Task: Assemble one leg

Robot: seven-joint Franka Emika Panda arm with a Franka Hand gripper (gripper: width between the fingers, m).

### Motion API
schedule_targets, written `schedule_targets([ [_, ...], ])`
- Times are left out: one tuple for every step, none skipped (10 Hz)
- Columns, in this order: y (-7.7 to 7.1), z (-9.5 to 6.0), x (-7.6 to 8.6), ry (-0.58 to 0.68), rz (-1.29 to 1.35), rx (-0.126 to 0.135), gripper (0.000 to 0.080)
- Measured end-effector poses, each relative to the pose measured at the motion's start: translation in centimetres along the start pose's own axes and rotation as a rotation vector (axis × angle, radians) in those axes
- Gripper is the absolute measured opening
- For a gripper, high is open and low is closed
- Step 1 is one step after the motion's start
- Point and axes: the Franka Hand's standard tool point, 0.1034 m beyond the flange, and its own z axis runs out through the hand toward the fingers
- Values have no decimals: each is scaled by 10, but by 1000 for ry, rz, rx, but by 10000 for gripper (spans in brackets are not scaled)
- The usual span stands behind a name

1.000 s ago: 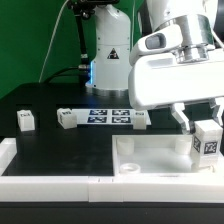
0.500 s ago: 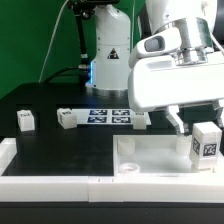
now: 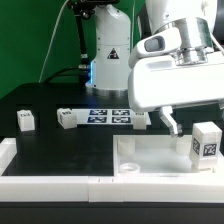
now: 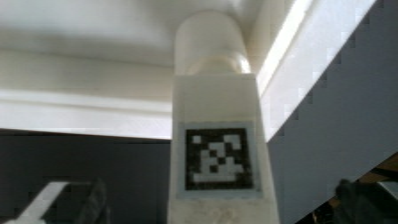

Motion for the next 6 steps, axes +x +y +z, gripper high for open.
schedule_targets([
  [0,0,0,0,0,0,648],
  [0,0,1,0,0,0,649],
  [0,-5,6,-8,-2,3,649],
  [1,-11,12,-13,-2,4,649],
  [-1,-10,9,-39,-3,12,649],
  [-1,-10,8,-40,-3,12,649],
])
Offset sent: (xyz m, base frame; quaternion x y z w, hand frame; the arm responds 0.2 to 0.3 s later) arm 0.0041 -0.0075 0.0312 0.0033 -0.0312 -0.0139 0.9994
